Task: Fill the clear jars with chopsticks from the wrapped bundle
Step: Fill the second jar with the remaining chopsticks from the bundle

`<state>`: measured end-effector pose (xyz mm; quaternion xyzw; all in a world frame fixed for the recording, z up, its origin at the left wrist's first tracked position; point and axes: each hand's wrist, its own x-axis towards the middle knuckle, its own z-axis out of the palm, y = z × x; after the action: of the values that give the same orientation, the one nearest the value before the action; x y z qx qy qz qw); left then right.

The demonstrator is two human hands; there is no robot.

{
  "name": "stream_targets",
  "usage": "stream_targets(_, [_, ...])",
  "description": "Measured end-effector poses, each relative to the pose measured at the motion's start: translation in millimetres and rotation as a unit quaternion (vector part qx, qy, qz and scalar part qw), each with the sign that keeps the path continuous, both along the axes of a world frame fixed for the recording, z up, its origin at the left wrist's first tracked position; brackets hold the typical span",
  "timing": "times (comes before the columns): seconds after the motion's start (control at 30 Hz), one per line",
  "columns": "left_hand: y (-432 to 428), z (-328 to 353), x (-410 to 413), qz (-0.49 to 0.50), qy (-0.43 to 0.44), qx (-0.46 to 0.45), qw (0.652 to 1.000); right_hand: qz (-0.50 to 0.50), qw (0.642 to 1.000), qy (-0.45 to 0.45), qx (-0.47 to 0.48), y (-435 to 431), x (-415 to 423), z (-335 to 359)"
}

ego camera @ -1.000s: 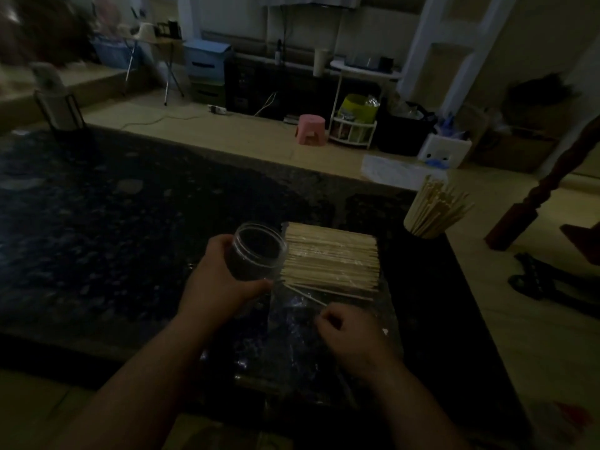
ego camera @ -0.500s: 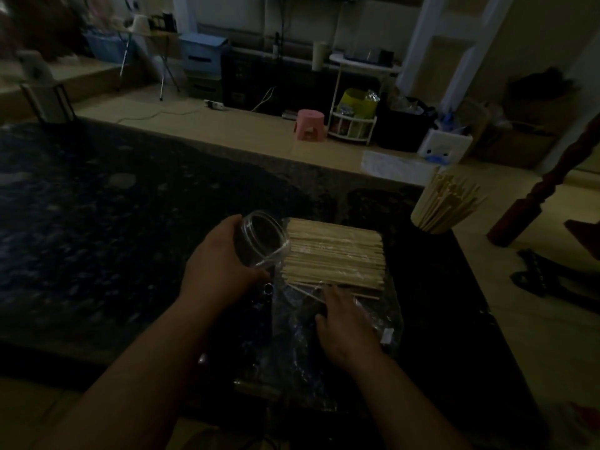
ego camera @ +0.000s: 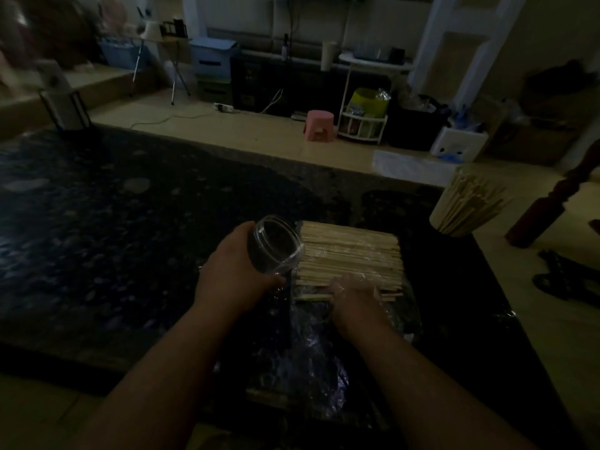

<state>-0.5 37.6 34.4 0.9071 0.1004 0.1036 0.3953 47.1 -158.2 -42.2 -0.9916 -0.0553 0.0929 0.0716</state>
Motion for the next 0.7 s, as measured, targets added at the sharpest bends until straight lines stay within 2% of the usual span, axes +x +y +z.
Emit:
stream_targets(0.1, [-2,0,0,-0.008,0.000,-0.009,1.000,0.005,1.000,0.008,-0.003,-2,3,4])
stream_targets(0.2, [-4,-1,0,-0.015,-0.003,-0.012,1.000,0.034,0.998,0.014,-0.048,-2,5,9])
stream_targets(0.43, [-9,-2,-1,-0.017,0.001,-0.010,1.000,0.069,0.992,0.098,-0.045,-7,12,18])
stream_targets(0.57, [-12,-2,-3,-0.014,0.008,-0.009,1.000,0.088,0.986,0.096,-0.104,-2,9,11])
stream_targets(0.7, [-11,-1,-5,-0.017,0.014,-0.015,1.000,0.096,0.992,0.030,-0.082,-5,-3,4])
